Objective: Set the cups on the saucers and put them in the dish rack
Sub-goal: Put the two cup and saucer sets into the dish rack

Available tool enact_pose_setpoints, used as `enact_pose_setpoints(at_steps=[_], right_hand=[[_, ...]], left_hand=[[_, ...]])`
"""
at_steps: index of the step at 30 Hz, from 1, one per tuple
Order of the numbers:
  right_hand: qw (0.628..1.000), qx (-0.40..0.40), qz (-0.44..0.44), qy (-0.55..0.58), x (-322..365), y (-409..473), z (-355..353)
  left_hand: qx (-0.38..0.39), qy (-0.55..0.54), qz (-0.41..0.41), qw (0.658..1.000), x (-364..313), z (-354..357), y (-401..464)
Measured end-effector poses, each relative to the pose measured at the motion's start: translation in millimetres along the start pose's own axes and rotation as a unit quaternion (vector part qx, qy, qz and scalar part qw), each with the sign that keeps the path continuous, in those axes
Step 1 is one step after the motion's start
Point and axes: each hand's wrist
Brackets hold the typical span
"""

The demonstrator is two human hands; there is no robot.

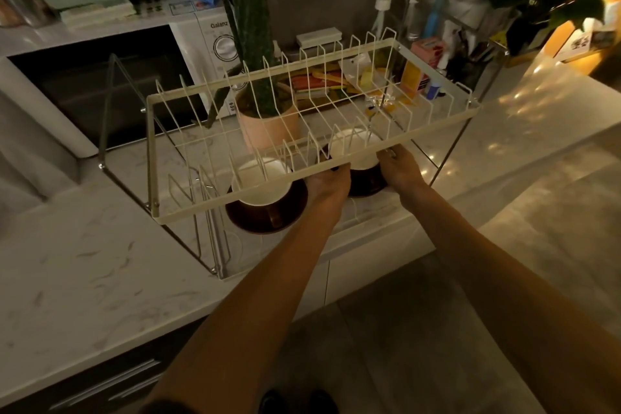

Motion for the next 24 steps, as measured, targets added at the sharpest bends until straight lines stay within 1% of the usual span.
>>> enact_pose_setpoints(at_steps=[2,4,7,10,12,19,24], right_hand=[[1.000,0.001,0.003,0.004,-1,2,-1],[1.000,-0.003,0.002,0.004,-1,3,-1],[1.000,-0.004,0.001,0.007,0,2,-1],[1.000,-0.007,0.000,0.003,-2,1,-1],[1.000,-0.010,0.000,0.007,-3,1,-2],[1.000,-0.018,-0.012,-0.012,-11,-1,-4],[1.000,-0.024,-0.018,-0.008,-11,-3,-4]], left_hand=[[0.028,-0.031,-0.029,0.999,1,-2,-1],[0.035,-0.023,-0.035,0.998,2,-4,-2],[0.022,-0.004,-0.019,1.000,4,-2,1],[-0.019,0.049,0.015,0.998,9,1,6],[-0.030,0.054,0.014,0.998,14,2,11],[-0.007,0.089,0.005,0.996,25,1,15],[-0.010,0.111,-0.007,0.994,25,1,16]])
Point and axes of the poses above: each hand's wrist, its own y-axis towards the middle knuckle, its own z-axis out of the palm, x = y × z, and after that the axes turned 14 degrees about x, right-handed
